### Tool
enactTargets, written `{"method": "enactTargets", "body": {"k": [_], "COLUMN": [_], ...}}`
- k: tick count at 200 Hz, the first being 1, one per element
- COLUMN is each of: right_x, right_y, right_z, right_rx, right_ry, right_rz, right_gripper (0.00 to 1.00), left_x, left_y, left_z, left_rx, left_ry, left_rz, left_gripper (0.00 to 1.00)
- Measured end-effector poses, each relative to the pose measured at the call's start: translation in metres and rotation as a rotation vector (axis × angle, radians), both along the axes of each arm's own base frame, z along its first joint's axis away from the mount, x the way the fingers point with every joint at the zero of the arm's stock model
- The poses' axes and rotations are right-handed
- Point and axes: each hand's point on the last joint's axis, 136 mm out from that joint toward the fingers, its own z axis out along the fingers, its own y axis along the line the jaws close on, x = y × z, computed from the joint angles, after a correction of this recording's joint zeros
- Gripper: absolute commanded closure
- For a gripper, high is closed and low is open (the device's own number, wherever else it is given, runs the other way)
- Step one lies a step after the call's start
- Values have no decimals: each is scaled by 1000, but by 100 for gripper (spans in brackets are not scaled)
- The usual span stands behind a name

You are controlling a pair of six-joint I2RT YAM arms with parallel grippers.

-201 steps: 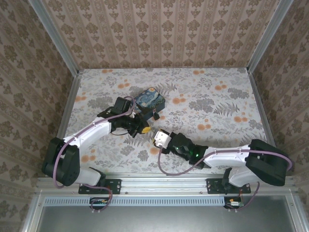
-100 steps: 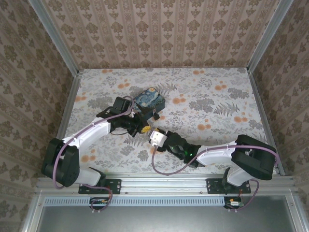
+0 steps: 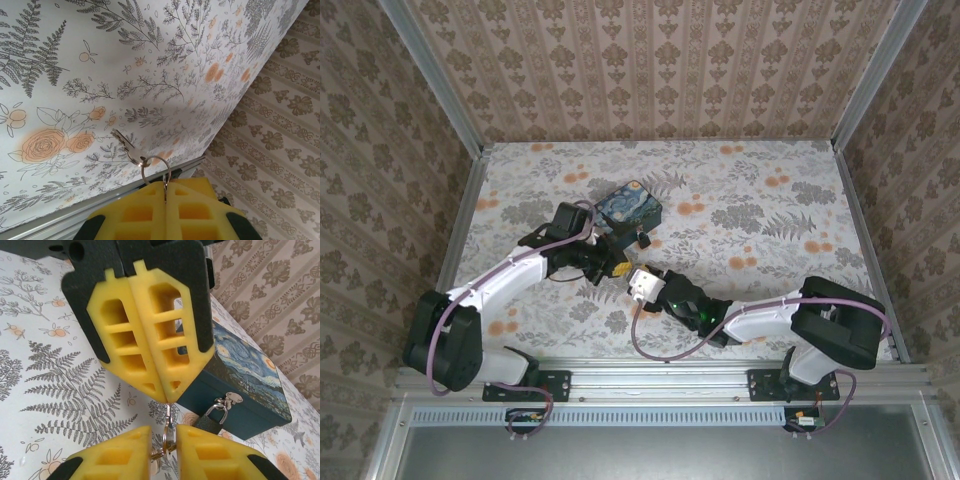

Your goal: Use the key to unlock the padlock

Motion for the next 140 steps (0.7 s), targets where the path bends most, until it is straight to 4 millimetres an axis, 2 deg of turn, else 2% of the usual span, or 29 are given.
{"method": "enactTargets", "body": {"k": [73,87,107,126,140], "right_x": [1,3,3,6,8], "right_y": [-1,-2,-7,-17,-26], "right_z": [-2,-2,-3,0,6], "right_rx": [2,15,40,104,170], "right_ry": [2,17,80,186,278], "right_rz": [-10,-18,-13,-4,5], "right_gripper": [97,98,99,100,100], "left_x": [0,1,3,10,19], "left_y": [0,1,4,11,15], "left_z": [0,-1,0,6,18], "left_rx": [-3,-6,-6,23,41], "left_ry": [10,8,-24,-101,-195], "left_rz": [6,10,-7,-46,-84], "left_gripper": [100,78,63,62,63]}}
